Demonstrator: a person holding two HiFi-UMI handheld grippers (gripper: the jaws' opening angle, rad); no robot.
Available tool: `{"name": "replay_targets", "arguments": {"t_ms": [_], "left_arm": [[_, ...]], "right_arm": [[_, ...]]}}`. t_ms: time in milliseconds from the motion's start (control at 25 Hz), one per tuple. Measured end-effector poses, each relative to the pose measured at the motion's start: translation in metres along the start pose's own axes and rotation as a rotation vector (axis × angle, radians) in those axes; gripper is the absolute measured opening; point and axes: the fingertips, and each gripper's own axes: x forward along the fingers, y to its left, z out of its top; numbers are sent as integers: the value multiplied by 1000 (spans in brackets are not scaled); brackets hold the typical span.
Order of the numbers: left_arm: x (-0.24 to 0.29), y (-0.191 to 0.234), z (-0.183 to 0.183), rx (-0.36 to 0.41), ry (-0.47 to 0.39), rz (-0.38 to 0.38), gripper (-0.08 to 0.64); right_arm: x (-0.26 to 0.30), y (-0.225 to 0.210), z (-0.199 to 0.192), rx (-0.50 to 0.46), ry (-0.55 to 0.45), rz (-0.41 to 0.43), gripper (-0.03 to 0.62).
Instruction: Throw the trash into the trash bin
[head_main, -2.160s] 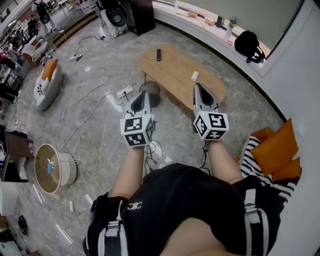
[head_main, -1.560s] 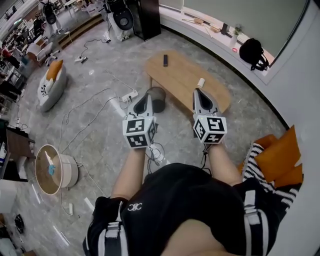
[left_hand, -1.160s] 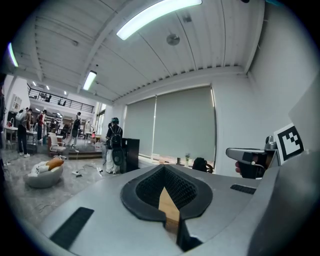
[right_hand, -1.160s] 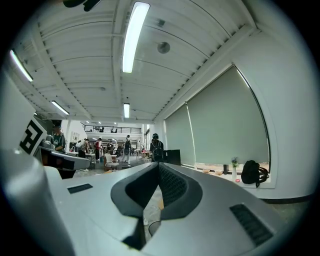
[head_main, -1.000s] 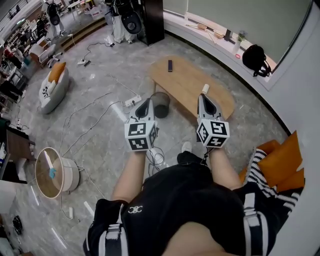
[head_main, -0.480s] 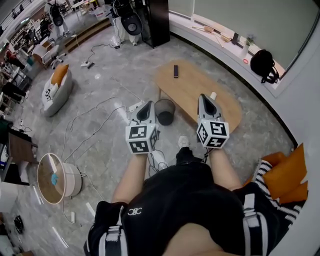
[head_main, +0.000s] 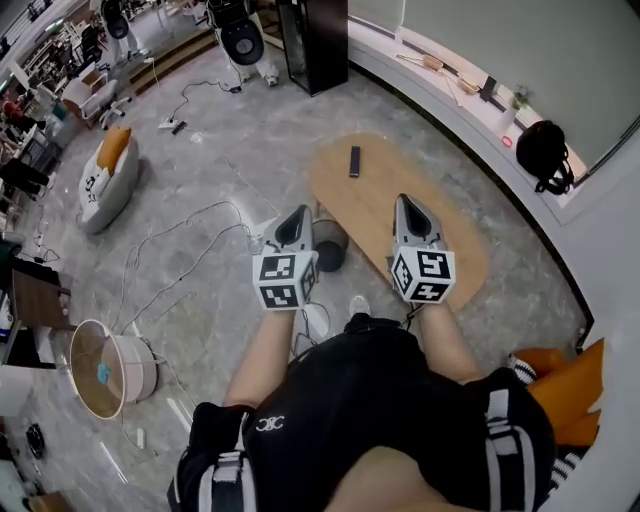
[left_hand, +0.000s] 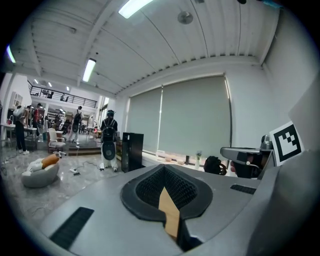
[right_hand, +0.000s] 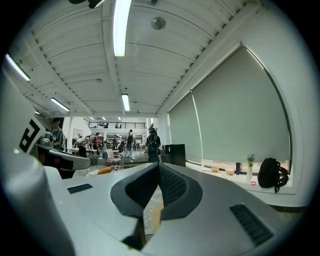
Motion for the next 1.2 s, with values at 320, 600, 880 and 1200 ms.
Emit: {"name": "replay_targets", "arguments": {"t_ms": [320,600,880,1200], "left_arm": [[126,15,15,-26,44,24,12],[206,36,13,-56,84,64,12],[247,48,2,-52,132,67,12],[283,78,-27,-94,198,72,14]], "right_arm": [[115,-59,-5,-9,43,45,12],[194,-97,-19,11,63,70,12],[241,-103,-47,32,135,101,12],[290,-100,-80,46,196,95,12]]}}
